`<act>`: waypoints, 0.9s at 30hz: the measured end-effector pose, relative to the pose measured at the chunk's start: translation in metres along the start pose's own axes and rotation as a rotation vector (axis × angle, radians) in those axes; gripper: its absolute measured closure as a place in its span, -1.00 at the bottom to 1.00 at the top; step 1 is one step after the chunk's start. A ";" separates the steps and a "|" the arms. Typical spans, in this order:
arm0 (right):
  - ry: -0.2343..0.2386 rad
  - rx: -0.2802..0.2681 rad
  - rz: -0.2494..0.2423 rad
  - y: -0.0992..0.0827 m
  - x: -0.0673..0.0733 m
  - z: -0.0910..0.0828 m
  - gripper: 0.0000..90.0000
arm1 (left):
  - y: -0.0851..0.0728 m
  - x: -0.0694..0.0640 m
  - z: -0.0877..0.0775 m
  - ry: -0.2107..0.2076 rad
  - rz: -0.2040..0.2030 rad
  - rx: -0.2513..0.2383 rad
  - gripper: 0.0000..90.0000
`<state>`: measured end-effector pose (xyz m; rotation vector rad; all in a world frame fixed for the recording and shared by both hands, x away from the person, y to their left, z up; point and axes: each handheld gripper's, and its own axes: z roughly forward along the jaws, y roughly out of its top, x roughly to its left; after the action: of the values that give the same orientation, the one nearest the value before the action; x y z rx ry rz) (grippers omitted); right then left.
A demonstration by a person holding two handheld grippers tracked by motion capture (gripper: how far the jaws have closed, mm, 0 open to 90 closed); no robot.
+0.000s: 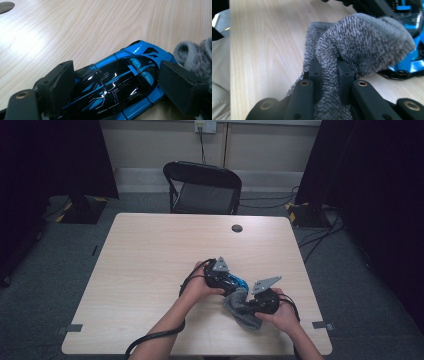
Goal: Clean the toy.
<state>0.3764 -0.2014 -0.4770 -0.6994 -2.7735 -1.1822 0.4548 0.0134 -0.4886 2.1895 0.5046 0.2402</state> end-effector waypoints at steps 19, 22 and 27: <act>-0.015 -0.061 -0.007 0.003 -0.006 -0.030 0.74 | -0.001 0.000 0.000 0.001 -0.006 -0.017 -0.69; -0.029 -0.082 0.007 0.002 -0.009 -0.038 0.74 | -0.001 0.000 0.000 0.001 -0.003 -0.016 -0.68; -0.068 -0.124 0.046 -0.002 -0.019 -0.054 0.75 | -0.001 0.001 0.000 -0.005 -0.006 -0.016 -0.68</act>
<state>0.3853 -0.2470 -0.4441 -0.8250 -2.7404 -1.3548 0.4550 0.0142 -0.4896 2.1719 0.5046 0.2342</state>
